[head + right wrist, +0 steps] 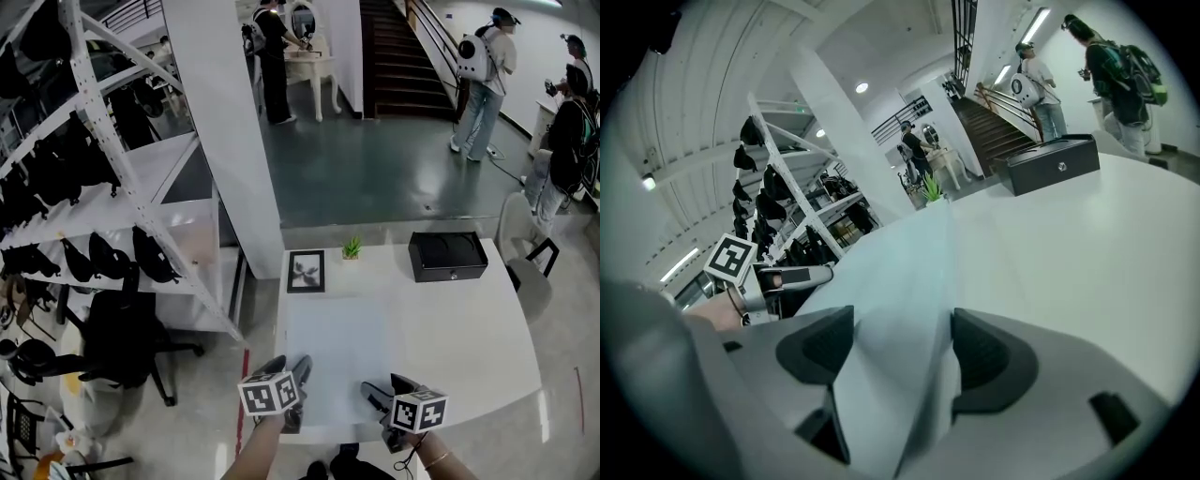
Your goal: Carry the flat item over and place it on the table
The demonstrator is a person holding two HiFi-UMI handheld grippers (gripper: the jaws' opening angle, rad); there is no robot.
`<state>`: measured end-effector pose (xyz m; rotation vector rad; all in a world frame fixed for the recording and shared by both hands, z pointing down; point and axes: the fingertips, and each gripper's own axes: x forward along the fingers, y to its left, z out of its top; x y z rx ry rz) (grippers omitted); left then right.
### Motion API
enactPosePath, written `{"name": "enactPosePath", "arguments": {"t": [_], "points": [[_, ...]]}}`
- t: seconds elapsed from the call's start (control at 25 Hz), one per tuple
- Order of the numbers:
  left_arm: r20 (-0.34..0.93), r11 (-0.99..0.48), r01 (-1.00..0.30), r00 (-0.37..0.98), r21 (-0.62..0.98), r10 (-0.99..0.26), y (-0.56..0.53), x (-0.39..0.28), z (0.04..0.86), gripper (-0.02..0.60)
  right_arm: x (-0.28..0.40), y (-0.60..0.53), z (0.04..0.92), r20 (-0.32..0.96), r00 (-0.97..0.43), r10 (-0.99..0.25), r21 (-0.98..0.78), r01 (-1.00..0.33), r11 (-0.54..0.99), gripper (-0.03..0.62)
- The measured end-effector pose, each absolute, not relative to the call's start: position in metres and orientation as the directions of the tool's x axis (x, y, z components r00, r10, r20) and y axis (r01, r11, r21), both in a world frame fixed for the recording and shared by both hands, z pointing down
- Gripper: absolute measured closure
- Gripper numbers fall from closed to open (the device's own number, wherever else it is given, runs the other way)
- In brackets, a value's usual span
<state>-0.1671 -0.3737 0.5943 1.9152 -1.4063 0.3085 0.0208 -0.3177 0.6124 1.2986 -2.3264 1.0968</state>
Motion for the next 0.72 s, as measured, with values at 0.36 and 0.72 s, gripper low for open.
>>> {"name": "enactPosePath", "arguments": {"t": [0.36, 0.72], "points": [[0.603, -0.128, -0.906, 0.369, 0.404, -0.707, -0.3773, -0.1668, 0.5987, 0.308, 0.021, -0.3212, 0.6132, 0.548, -0.561, -0.62, -0.489, -0.817, 0.306, 0.264], [0.606, -0.131, -0.904, 0.375, 0.407, -0.702, -0.3781, -0.1665, 0.5973, 0.308, 0.0213, -0.3199, 0.6156, 0.553, -0.555, -0.621, -0.492, -0.819, 0.294, 0.261]]}}
